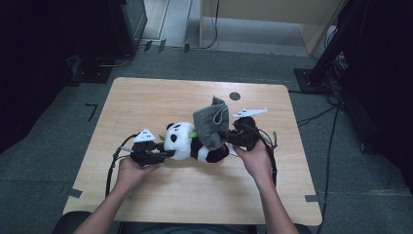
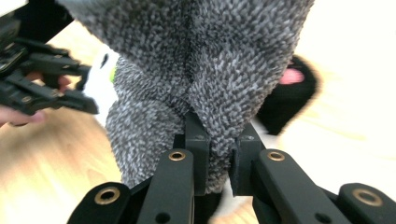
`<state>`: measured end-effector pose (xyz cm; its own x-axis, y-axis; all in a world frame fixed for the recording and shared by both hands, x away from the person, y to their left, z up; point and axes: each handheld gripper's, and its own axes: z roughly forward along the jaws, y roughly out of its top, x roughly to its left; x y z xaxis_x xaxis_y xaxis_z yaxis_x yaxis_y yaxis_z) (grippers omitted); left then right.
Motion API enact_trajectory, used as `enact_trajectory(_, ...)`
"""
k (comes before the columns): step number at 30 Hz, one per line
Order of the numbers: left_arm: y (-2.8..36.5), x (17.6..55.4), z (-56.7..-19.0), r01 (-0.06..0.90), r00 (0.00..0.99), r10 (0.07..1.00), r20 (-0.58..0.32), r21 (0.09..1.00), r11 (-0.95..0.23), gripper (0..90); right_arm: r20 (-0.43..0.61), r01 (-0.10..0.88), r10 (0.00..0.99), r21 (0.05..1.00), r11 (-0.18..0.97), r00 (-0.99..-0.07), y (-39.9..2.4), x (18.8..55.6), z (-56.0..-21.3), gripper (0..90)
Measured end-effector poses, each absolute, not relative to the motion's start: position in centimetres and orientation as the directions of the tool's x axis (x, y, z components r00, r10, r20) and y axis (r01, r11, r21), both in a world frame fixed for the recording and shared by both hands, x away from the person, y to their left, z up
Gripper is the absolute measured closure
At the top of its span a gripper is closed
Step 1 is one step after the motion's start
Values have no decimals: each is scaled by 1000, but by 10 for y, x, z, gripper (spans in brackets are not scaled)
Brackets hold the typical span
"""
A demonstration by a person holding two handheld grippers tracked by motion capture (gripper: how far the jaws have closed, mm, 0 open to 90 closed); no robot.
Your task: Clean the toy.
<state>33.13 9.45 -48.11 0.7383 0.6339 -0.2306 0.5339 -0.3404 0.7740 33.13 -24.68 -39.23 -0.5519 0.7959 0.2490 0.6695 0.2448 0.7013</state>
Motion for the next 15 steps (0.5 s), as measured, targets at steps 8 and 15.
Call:
enact_trajectory(8, 95, 329, -484, 528, 735, 636, -237, 788, -316, 522, 295, 641, 786, 750, 162, -544, -259, 325, -372, 823)
enact_trajectory(15, 95, 328, -484, 531, 731, 639, -240, 788, -311, 517, 287, 549, 680, 811, 201, -674, -221, 305, -344, 822)
